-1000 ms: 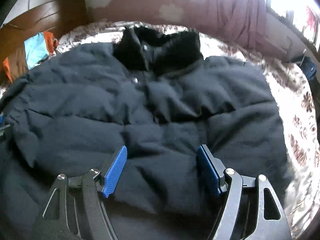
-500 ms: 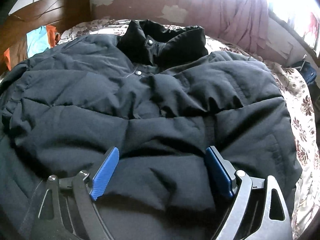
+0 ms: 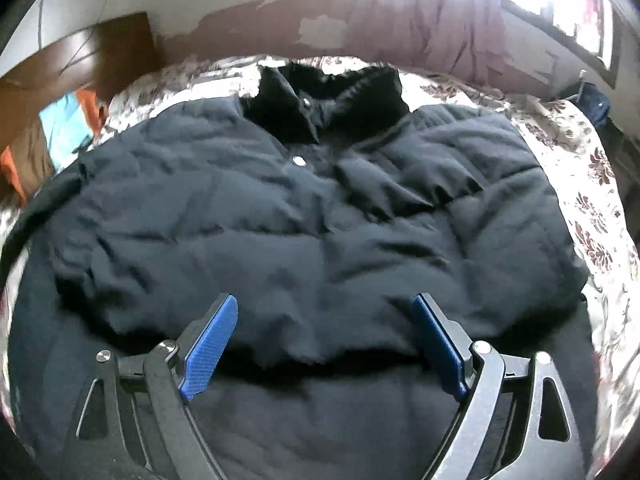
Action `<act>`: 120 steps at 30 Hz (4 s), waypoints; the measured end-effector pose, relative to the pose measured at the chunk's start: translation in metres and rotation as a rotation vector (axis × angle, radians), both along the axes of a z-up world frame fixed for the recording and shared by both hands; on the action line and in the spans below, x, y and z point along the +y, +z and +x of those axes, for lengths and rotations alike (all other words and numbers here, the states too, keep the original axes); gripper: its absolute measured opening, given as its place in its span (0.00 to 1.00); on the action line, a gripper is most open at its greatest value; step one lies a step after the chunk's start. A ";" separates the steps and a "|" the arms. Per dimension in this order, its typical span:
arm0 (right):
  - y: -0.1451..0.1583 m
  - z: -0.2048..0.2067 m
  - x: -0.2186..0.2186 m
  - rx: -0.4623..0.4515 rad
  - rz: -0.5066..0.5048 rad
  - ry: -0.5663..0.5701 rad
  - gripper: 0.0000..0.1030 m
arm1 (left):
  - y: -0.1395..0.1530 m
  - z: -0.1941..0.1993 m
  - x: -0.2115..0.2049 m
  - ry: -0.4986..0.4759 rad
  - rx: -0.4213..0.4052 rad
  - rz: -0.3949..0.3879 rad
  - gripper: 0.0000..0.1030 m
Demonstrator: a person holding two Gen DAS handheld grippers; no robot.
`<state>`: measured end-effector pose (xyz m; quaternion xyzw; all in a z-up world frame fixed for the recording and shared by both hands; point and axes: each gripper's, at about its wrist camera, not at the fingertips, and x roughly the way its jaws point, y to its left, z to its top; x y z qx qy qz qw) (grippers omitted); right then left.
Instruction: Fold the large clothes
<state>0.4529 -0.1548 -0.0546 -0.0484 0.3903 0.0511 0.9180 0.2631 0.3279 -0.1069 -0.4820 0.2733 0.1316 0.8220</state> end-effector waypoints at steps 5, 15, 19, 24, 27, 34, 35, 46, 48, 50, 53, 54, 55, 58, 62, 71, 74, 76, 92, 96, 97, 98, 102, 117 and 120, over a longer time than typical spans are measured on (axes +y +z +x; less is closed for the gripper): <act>0.006 0.021 0.056 -0.016 -0.004 0.064 0.83 | -0.030 0.006 0.037 0.118 -0.075 -0.161 1.00; -0.022 0.045 0.139 -0.003 -0.002 0.125 0.83 | -0.030 0.021 0.049 0.191 -0.172 -0.199 1.00; -0.041 0.039 0.132 -0.034 0.058 0.064 0.99 | -0.036 0.028 0.059 0.169 -0.186 -0.248 1.00; -0.050 0.045 0.116 0.006 0.184 0.073 0.99 | -0.053 0.037 0.071 0.202 -0.132 -0.319 0.98; -0.051 0.042 0.120 -0.009 0.164 0.068 0.99 | -0.053 0.033 0.072 0.230 -0.146 -0.318 0.89; -0.033 0.034 0.120 -0.013 0.117 0.008 0.99 | -0.058 0.017 0.084 0.294 -0.246 -0.357 0.50; -0.028 0.030 0.119 -0.025 0.117 0.003 0.99 | -0.057 0.015 0.085 0.300 -0.253 -0.351 0.36; 0.017 -0.030 0.043 -0.085 0.101 0.072 0.99 | 0.018 -0.009 0.070 0.232 -0.432 -0.006 0.09; 0.019 -0.035 0.027 -0.096 0.066 0.083 0.99 | 0.042 -0.015 0.055 0.194 -0.451 0.102 0.09; 0.021 -0.039 0.015 -0.109 0.028 0.075 0.99 | 0.069 -0.016 0.038 0.140 -0.454 0.189 0.09; 0.024 -0.046 -0.012 -0.131 0.035 0.061 0.99 | 0.111 -0.009 0.013 0.067 -0.458 0.294 0.09; 0.026 -0.049 -0.021 -0.137 0.052 0.057 0.99 | 0.126 -0.007 0.004 0.043 -0.467 0.319 0.09; 0.027 -0.053 -0.026 -0.143 0.065 0.055 0.99 | 0.140 -0.003 -0.005 0.020 -0.476 0.346 0.09; 0.029 -0.067 -0.051 -0.161 0.099 0.046 0.99 | 0.192 0.012 -0.049 -0.075 -0.514 0.445 0.09; 0.028 -0.085 -0.093 -0.168 0.175 0.039 0.99 | 0.245 0.031 -0.121 -0.223 -0.540 0.567 0.09; 0.008 -0.103 -0.192 -0.121 0.427 -0.126 0.99 | 0.245 0.089 -0.283 -0.556 -0.507 0.592 0.09; -0.002 -0.107 -0.214 -0.109 0.489 -0.159 0.99 | 0.216 0.103 -0.329 -0.667 -0.453 0.551 0.09; -0.007 -0.111 -0.225 -0.102 0.573 -0.157 0.99 | 0.190 0.116 -0.355 -0.736 -0.381 0.519 0.09; -0.022 -0.102 -0.231 -0.020 0.713 -0.120 0.99 | 0.062 0.132 -0.388 -1.001 -0.009 0.427 0.30; -0.023 -0.101 -0.223 0.004 0.741 -0.104 0.99 | 0.069 0.118 -0.376 -1.014 -0.089 0.319 1.00; -0.022 -0.100 -0.220 0.015 0.743 -0.095 0.99 | 0.068 0.116 -0.374 -1.003 -0.104 0.308 1.00; -0.022 -0.100 -0.216 0.026 0.737 -0.086 0.99 | 0.069 0.115 -0.371 -0.999 -0.106 0.301 1.00; -0.019 -0.094 -0.194 0.051 0.611 -0.060 0.99 | 0.072 0.102 -0.352 -0.935 -0.086 0.337 1.00; 0.016 -0.053 -0.120 -0.046 0.229 -0.007 0.08 | 0.081 0.101 -0.179 -0.378 0.138 0.449 1.00; 0.046 -0.052 -0.126 -0.162 0.115 -0.038 0.08 | 0.087 0.108 -0.178 -0.392 0.137 0.513 1.00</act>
